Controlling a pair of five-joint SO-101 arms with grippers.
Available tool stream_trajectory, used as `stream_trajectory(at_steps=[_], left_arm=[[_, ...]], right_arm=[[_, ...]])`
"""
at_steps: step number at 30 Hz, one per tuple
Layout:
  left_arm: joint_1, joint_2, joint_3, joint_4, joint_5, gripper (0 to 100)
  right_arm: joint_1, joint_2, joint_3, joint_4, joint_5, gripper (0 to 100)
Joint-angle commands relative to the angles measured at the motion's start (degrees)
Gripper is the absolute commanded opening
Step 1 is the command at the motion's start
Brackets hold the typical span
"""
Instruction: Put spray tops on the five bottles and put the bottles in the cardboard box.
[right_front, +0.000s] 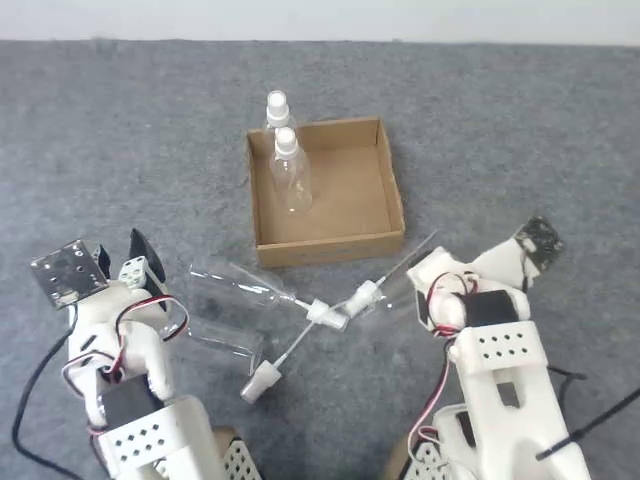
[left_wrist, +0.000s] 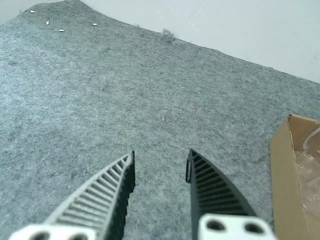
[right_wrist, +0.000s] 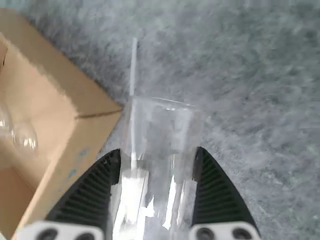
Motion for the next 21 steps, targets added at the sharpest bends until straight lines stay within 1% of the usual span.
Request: stream_trajectory(at_steps=[1,5,13,16,19,21], left_arm=[[-0.09,-0.79,-0.22,-1.76,0.35,16],[-0.09,-0.79,-0.22,-1.76,0.35,16],[-0.09,-0.79,-0.22,-1.76,0.35,16],[-0.09,-0.79,-0.22,-1.76,0.35,16],[-0.18,-0.79,-0.22,-1.76,0.35,16],[-0.18,-0.79,-0.22,-1.67,0.35,16]], right_arm=[[4.00,0.04,-2.81,-0.04,-1.41,1.3],[5.76,0.04,-0.44,-0.48,-2.55,1.6],[5.85,0.04,1.23,-0.40,-2.73,1.7],[5.93,0.13,1.23,-0.31,-5.63,1.8],[5.93,0.13,1.23,-0.40,-6.59,2.0],[5.93,0.04,1.23,-0.48,-6.59,5.0]])
